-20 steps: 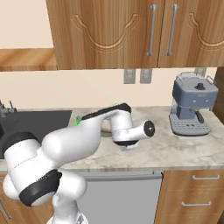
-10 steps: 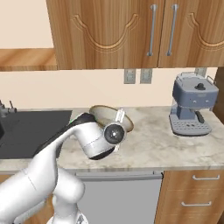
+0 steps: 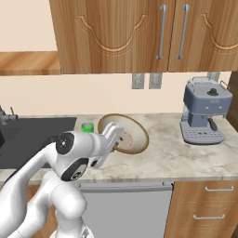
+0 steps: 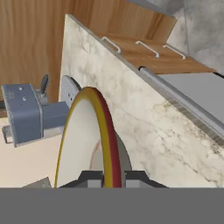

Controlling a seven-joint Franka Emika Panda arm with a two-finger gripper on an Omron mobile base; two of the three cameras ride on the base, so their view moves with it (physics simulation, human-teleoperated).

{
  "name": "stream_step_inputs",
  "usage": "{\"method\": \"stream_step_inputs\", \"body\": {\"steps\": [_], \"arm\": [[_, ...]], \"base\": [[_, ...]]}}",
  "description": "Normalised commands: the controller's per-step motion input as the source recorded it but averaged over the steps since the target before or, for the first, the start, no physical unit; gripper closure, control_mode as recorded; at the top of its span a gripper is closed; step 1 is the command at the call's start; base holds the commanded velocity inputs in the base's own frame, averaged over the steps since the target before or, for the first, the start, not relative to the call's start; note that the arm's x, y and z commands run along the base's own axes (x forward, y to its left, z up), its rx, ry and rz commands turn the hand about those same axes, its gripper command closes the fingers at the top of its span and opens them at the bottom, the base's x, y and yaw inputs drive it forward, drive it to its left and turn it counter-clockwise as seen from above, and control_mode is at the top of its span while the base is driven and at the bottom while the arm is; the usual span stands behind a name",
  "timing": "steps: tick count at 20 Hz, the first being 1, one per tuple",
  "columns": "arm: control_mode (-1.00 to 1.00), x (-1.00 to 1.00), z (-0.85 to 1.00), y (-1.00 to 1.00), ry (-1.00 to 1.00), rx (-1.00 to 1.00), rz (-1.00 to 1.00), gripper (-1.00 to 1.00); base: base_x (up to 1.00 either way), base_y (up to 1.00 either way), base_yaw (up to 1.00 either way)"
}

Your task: Clear the mugs and bowl far away from the sink.

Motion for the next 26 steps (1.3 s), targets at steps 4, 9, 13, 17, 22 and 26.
{"method": "stream_step_inputs", "body": {"steps": [4, 9, 13, 17, 22, 26], "arm": [[-1.00, -0.74, 0.85, 0.00, -0.06, -0.01, -0.08, 1.00], [-1.00, -0.86, 0.75, -0.09, -0.04, 0.00, 0.15, 1.00], [-1.00, -0.78, 0.21, 0.00, 0.16, -0.01, 0.22, 1.00], [-1.00, -0.68, 0.37, 0.21, 0.33, -0.19, 0.05, 1.00], [-1.00, -0.68, 0.32, 0.36, 0.04, -0.28, -0.01, 1.00], [-1.00, -0.40, 0.49, 0.53, 0.01, -0.28, -0.02, 1.00]], "base": [[0.00, 0.00, 0.00], [0.00, 0.00, 0.00], [0.00, 0.00, 0.00], [0.00, 0.00, 0.00], [0.00, 0.00, 0.00], [0.00, 0.00, 0.00]]}}
